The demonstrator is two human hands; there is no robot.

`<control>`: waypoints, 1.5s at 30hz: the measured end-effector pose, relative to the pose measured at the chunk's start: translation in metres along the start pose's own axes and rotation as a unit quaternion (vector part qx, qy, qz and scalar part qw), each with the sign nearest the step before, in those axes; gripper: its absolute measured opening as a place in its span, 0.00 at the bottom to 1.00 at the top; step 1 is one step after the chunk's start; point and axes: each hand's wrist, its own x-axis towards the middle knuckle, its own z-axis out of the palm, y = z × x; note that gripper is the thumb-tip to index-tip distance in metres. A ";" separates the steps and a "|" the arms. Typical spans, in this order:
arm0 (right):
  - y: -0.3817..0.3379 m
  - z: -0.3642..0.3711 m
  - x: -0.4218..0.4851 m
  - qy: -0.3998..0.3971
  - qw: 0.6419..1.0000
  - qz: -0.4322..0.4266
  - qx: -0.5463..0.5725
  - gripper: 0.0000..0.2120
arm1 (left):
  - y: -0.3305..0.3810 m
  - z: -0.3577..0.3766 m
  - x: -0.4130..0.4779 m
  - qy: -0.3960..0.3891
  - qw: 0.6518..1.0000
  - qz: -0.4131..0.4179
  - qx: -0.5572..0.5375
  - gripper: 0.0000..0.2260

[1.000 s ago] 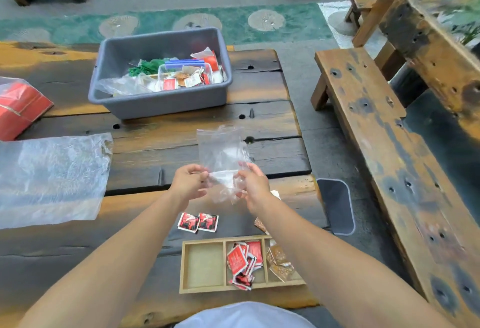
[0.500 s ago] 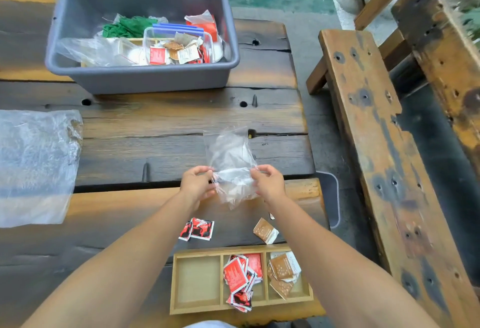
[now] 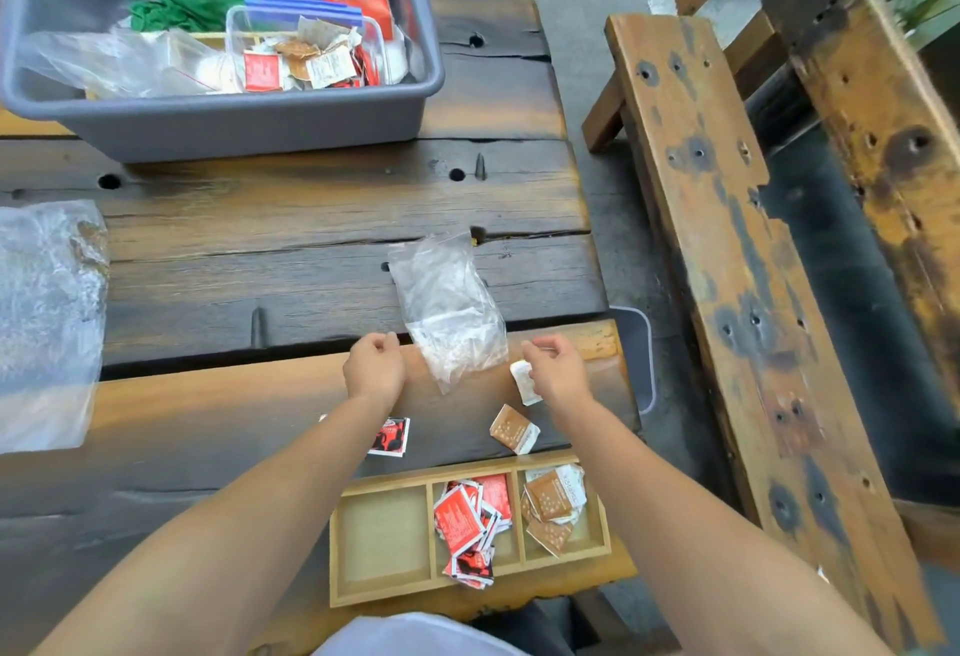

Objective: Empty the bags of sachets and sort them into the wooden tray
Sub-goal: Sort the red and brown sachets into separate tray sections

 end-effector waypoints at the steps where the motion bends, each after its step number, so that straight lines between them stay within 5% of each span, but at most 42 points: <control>1: 0.004 -0.004 -0.002 -0.001 1.000 0.003 -0.017 0.09 | -0.003 -0.001 -0.005 0.028 0.994 0.054 0.086 0.12; 5: 0.022 -0.018 -0.015 -0.023 0.993 -0.015 -0.111 0.10 | -0.016 0.002 -0.019 0.102 0.928 0.184 0.309 0.16; 10: 0.042 -0.025 -0.025 -0.035 0.989 -0.023 -0.145 0.10 | -0.035 0.012 -0.012 0.108 0.898 0.114 0.411 0.31; 15: 0.053 -0.031 -0.025 -0.027 0.994 -0.014 -0.106 0.08 | -0.050 0.032 -0.012 0.068 0.906 0.049 0.415 0.39; 23: 0.058 -0.030 -0.011 -0.019 0.995 -0.018 -0.101 0.08 | -0.055 0.048 -0.012 0.107 0.904 0.037 0.413 0.39; 28: 0.053 -0.023 0.004 -0.032 0.979 -0.083 -0.182 0.11 | -0.059 0.055 -0.009 0.142 0.894 0.038 0.424 0.38; 34: 0.055 -0.017 0.023 -0.037 0.943 -0.114 -0.310 0.26 | -0.065 0.060 -0.005 0.177 0.878 0.042 0.443 0.38; 39: 0.059 -0.012 0.029 -0.019 0.921 -0.151 -0.360 0.22 | -0.069 0.061 -0.004 0.202 0.870 0.045 0.448 0.38; 45: 0.063 -0.019 0.038 -0.050 0.950 -0.166 -0.261 0.08 | -0.066 0.062 -0.007 0.218 0.866 0.046 0.448 0.37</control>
